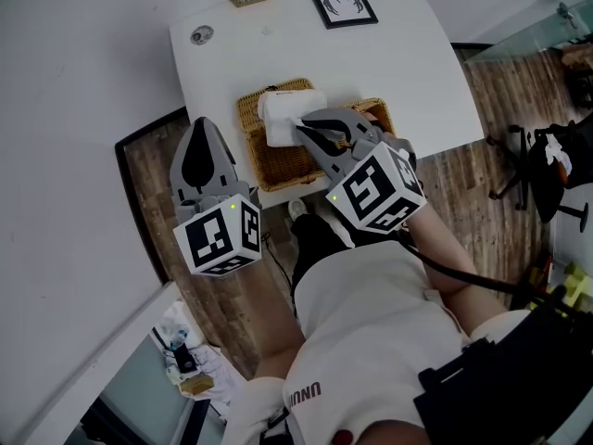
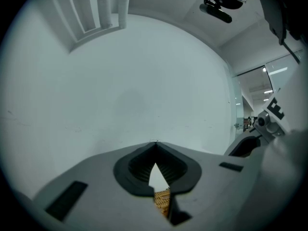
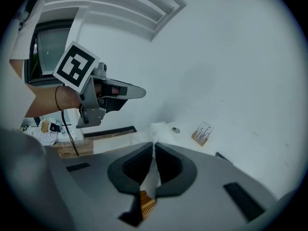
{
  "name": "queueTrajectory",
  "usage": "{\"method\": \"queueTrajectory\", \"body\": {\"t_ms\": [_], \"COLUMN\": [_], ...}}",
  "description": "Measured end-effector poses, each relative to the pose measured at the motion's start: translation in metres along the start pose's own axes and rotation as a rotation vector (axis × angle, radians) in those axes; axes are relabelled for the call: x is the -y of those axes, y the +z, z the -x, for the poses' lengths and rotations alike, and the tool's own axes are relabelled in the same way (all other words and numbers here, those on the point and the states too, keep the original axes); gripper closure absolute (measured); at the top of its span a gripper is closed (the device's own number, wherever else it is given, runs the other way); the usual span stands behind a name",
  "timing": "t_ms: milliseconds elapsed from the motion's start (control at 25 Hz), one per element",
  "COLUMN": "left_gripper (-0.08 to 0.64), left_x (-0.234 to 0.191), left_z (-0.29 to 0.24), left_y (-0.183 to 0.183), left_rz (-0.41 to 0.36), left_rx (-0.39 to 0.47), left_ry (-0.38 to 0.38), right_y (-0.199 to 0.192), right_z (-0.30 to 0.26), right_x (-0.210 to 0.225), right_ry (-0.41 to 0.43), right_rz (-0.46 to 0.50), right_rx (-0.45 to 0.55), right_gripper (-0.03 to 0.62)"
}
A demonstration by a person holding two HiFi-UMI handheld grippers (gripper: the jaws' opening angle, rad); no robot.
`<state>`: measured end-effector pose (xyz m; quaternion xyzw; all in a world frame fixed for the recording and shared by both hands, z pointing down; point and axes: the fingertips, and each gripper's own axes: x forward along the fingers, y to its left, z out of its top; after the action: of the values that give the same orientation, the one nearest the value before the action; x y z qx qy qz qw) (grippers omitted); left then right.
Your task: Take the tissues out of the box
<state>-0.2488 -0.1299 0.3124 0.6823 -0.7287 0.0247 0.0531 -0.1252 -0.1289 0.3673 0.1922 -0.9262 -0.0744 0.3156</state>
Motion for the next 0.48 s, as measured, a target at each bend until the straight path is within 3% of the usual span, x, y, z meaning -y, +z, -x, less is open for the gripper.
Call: {"method": "queueTrajectory", "body": {"t_ms": [480], "left_gripper": [0.548], "left_x": [0.004], "left_z": [-0.006], "left_y": [0.004], "left_rz": [-0.015], "left_rx": [0.004], "left_ry": [-0.016], "right_y": [0.01], "right_z": [0.011], "right_x": [0.021], "right_ry": [-0.082], "right_rz": [0.008], "right_rx": [0.037], "right_gripper": [0.568]}}
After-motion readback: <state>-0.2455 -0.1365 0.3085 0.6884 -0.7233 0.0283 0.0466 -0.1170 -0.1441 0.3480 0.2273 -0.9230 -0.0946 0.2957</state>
